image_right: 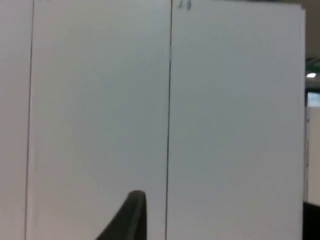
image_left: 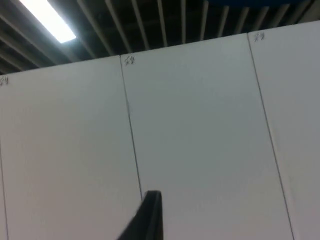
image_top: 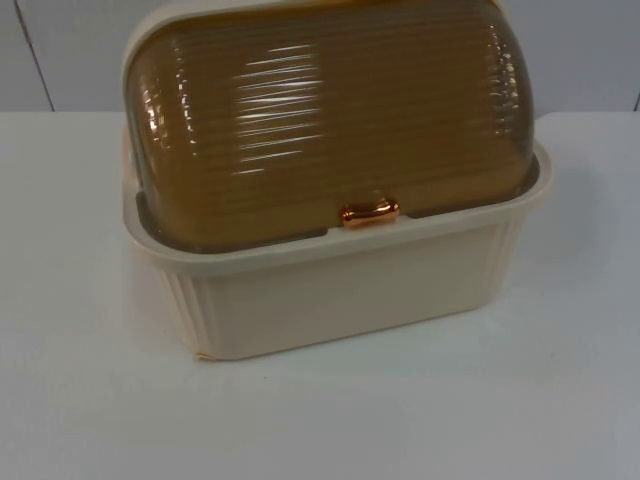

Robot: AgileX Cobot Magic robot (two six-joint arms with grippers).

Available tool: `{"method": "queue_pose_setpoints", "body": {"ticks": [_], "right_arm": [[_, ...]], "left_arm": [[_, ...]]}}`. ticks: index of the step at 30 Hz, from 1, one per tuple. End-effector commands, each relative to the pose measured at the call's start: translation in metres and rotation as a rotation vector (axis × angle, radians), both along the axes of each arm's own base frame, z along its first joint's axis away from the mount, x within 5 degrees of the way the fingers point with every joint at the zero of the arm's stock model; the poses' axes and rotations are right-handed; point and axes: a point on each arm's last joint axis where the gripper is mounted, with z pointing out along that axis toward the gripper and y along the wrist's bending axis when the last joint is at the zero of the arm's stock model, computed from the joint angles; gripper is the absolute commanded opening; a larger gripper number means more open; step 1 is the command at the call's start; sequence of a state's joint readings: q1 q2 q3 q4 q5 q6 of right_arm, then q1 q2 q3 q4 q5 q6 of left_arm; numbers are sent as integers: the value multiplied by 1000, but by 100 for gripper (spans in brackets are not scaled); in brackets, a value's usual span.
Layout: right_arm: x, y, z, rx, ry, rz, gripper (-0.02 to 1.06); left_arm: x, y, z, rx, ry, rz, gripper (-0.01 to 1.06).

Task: Open the box lid with the left hand, place the block into the box with the right hand, then close the box lid with the left hand.

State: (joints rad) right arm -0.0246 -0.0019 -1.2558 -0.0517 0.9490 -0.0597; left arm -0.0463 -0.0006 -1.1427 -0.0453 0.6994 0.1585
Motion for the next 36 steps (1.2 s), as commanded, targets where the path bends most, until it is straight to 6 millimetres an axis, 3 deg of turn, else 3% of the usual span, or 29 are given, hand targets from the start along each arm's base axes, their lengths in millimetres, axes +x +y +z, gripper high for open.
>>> {"method": "queue_pose_setpoints", "body": {"ticks": [1, 9, 14, 19, 21, 26, 36], "right_arm": [[8, 1, -4, 4, 37, 10, 105], [45, 0, -23, 51, 166, 26, 105], [68, -1, -39, 56, 258, 25, 105], [92, -2, -60, 60, 365, 20, 105], [95, -2, -63, 61, 384, 19, 105], [110, -2, -85, 69, 521, 13, 105], [131, -3, -117, 87, 676, 9, 105]], "left_arm": [[2, 1, -2, -1, 25, 1, 93], [7, 2, -12, 4, 141, 11, 93], [22, 1, -26, 10, 269, 12, 93], [61, -1, -59, -34, 475, -5, 93], [68, -1, -65, -43, 509, -7, 93], [100, -3, -108, -74, 749, -6, 93], [125, -4, -153, -63, 946, 9, 93]]}}
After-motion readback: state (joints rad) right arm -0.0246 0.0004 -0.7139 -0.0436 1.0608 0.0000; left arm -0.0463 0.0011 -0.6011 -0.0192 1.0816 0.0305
